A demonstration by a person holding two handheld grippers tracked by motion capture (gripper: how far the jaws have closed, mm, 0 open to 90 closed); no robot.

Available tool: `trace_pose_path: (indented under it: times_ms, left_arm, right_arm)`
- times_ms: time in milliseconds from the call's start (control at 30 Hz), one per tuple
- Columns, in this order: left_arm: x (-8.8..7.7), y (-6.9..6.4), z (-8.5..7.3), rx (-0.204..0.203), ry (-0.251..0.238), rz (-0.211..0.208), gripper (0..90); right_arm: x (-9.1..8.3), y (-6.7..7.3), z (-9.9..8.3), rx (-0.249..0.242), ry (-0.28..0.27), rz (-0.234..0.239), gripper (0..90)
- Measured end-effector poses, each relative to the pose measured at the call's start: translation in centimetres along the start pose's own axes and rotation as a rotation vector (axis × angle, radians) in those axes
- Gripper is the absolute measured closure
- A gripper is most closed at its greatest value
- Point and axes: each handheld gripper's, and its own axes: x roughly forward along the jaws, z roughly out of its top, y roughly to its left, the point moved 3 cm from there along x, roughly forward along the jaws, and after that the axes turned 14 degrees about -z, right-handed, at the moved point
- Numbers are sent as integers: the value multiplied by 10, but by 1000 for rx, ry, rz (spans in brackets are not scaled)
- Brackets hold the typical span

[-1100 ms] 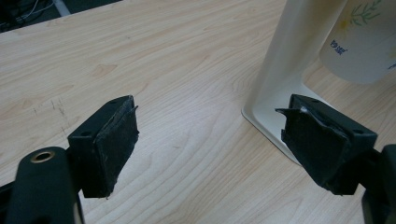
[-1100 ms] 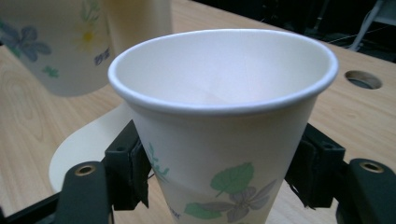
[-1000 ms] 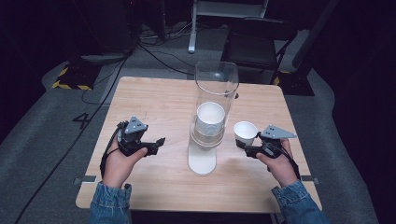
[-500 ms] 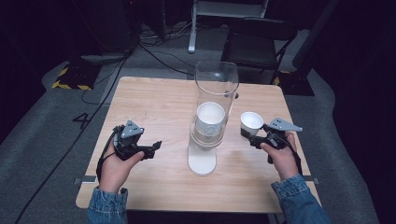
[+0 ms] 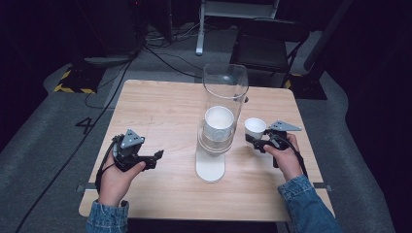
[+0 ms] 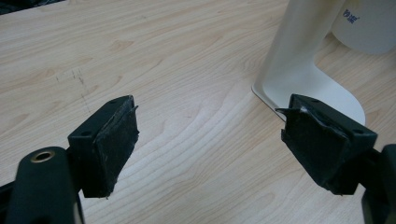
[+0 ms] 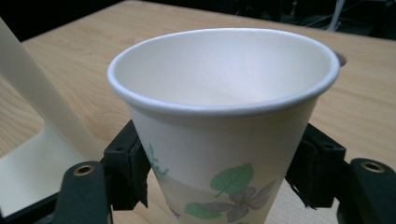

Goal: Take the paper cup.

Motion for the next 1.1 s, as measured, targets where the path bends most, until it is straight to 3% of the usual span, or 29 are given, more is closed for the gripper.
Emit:
trace_pose_path:
  times_ms: [133, 367, 767, 900, 967, 1100]
  left_arm:
    - [0, 0, 0, 1, 1, 0, 183]
    - [1, 0, 0, -1, 0, -3, 183]
    - [0, 0, 0, 2, 1, -2, 183]
    - [0, 0, 0, 2, 1, -4, 183]
    - [0, 0, 0, 0, -1, -5, 183]
    - [2, 1, 2, 3, 1, -10, 183]
  right_arm:
    - [10, 2, -8, -28, 46, 2, 313]
    - [17, 2, -17, -28, 95, -5, 307]
    - [19, 4, -23, -56, 133, 3, 281]
    - [18, 6, -24, -51, 146, 3, 227]
    - [18, 7, -25, -53, 149, -5, 150]
    - [16, 7, -24, -62, 132, -35, 163]
